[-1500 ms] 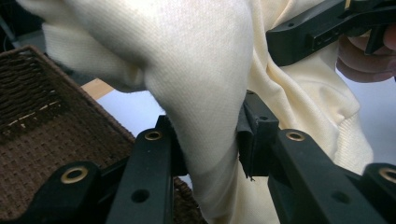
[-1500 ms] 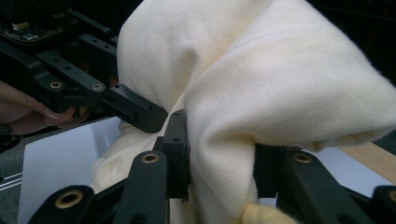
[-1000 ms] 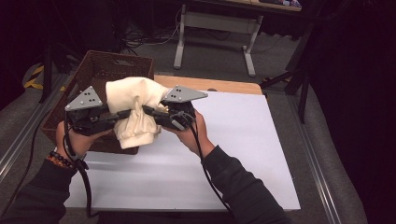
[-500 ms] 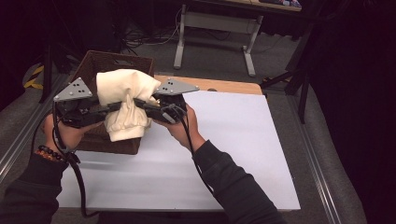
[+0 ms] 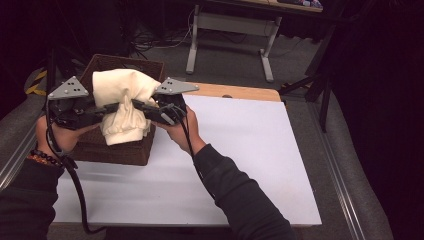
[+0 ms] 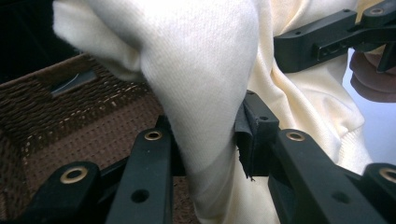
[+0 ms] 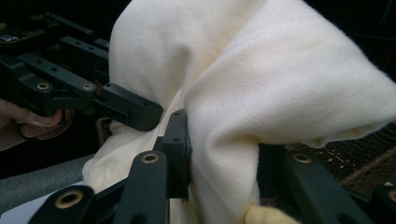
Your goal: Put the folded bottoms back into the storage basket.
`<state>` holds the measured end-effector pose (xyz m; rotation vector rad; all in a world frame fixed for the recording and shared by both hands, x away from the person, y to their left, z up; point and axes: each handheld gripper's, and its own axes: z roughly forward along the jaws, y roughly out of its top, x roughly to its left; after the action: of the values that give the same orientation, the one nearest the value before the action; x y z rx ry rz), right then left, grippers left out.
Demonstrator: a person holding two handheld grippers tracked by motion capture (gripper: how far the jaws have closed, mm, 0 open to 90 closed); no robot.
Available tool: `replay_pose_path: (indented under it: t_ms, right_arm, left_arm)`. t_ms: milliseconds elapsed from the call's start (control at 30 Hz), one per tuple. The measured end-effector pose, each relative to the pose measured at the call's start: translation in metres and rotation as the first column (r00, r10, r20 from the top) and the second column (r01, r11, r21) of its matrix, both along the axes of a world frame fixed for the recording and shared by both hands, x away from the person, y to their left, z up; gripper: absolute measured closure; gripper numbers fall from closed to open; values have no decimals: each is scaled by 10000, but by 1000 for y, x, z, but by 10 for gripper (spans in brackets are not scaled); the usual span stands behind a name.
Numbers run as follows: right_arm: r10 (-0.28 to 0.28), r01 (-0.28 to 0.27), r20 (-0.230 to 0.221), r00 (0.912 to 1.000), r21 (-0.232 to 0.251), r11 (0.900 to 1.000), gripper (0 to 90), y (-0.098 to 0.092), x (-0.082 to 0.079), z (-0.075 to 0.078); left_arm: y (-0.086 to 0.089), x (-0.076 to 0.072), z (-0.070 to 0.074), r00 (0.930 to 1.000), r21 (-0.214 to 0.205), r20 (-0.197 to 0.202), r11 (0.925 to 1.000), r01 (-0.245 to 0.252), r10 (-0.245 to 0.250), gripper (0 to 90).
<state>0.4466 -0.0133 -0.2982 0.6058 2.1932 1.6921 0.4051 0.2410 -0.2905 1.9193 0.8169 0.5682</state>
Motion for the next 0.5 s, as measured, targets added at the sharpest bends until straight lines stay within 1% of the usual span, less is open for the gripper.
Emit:
replay_pose_path:
  t_ms: [67,100,167,300,433,500]
  right_arm:
    - [20,-20,-53,10000,-3,10000,658,4,4,-2]
    - [10,-10,-87,10000,9,10000,659,5,6,-3]
    - [-24,25,-113,9999,47,10000,658,9,9,-5]
    - [-1,3,-215,9998,132,9999,658,17,17,-7]
    - [31,-17,-428,9991,319,9995,658,24,26,-11]
    - [-16,29,-501,9987,275,9996,657,28,31,-14]
  left_arm:
    - [2,2,-1,9999,24,-60,9999,-105,105,691]
    - [4,4,-1,9999,145,-26,9998,-147,148,691]
    - [7,7,-2,9996,92,-108,9997,-247,248,691]
    - [14,14,-2,9991,146,-150,9991,-387,389,690]
    - [18,20,-3,9978,296,-219,9976,-627,633,688]
    - [20,25,-5,9969,417,-319,9966,-709,722,688]
